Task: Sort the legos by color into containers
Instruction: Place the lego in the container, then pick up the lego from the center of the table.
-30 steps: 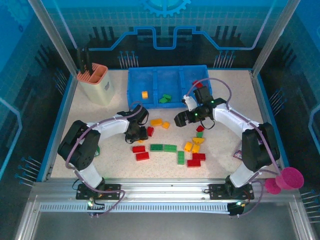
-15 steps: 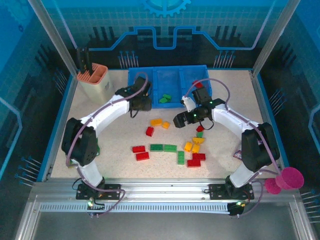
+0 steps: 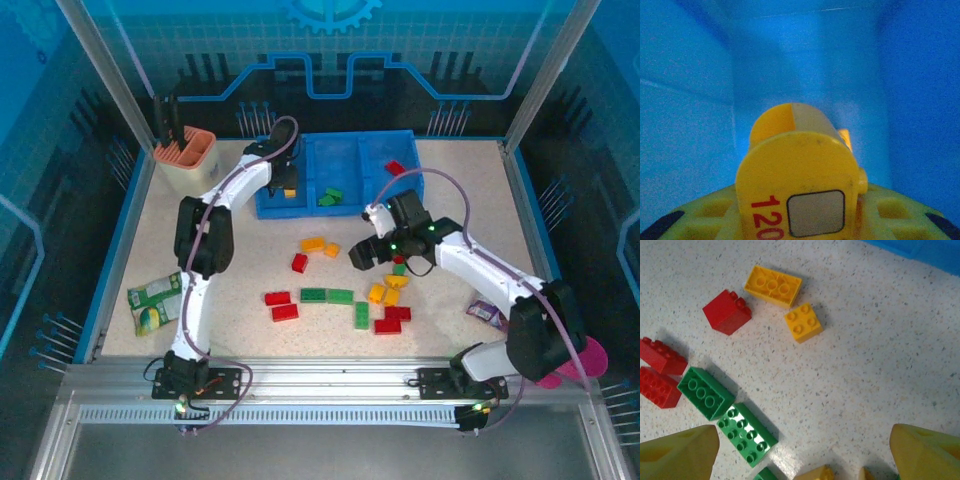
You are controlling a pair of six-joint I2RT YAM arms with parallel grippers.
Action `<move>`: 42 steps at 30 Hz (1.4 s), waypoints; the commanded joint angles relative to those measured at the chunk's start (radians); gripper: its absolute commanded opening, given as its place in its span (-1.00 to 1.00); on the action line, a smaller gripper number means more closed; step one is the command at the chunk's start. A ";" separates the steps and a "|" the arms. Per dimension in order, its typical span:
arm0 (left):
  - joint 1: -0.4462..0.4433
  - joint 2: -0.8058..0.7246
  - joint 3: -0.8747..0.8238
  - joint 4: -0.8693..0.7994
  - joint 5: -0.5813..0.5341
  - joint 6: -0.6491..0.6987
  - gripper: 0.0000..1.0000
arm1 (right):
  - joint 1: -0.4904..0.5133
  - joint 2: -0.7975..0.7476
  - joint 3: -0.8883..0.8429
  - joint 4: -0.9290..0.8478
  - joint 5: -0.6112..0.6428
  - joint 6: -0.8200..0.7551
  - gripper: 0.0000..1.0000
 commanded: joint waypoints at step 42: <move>-0.059 -0.732 -0.871 0.325 0.483 0.553 0.35 | 0.043 -0.029 -0.019 0.056 0.128 0.023 0.75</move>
